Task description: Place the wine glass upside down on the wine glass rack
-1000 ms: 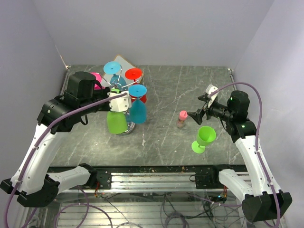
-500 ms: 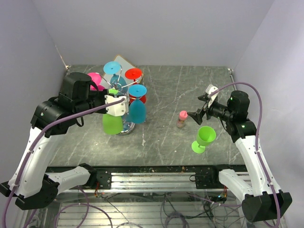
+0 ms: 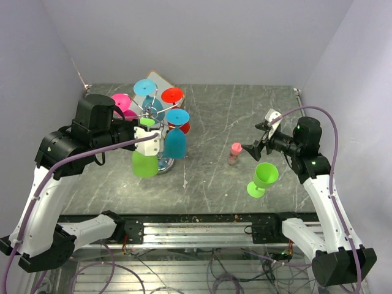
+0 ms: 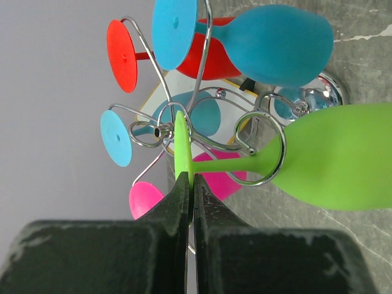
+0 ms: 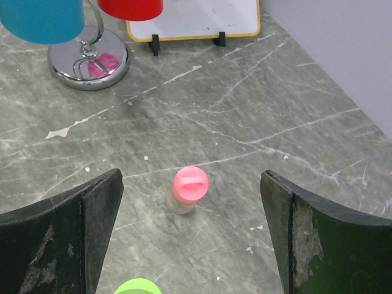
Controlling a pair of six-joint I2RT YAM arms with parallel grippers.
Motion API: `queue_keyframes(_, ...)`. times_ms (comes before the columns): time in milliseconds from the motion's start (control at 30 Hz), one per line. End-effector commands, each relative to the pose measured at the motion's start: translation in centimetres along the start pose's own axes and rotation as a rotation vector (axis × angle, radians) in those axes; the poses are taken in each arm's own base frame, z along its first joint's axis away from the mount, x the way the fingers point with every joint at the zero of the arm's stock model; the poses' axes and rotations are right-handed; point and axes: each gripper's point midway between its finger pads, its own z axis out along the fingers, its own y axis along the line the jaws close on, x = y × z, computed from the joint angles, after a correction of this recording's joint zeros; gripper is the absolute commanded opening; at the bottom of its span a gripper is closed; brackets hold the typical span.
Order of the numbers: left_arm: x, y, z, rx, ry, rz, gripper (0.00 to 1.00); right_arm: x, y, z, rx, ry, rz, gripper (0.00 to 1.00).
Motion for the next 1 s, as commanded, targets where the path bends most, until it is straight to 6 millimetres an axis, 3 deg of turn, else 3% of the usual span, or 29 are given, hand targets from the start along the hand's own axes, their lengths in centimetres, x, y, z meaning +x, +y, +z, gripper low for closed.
queue_keyframes(0,-1.5,-0.2,-0.2,0.019,-0.078,0.04,0.07,-0.2,0.0,-0.2,0.004,-0.015,-0.02,0.94)
queue_keyframes(267,-1.9,-0.5,0.7,0.043,-0.104,0.06,0.07,-0.1,-0.1,-0.2,0.009,-0.013,-0.022,0.94)
queue_keyframes(967,-2.1,-1.2,-0.2,0.092,-0.118,0.195,0.07,0.1,-0.1,-0.2,0.01,-0.009,-0.021,0.94)
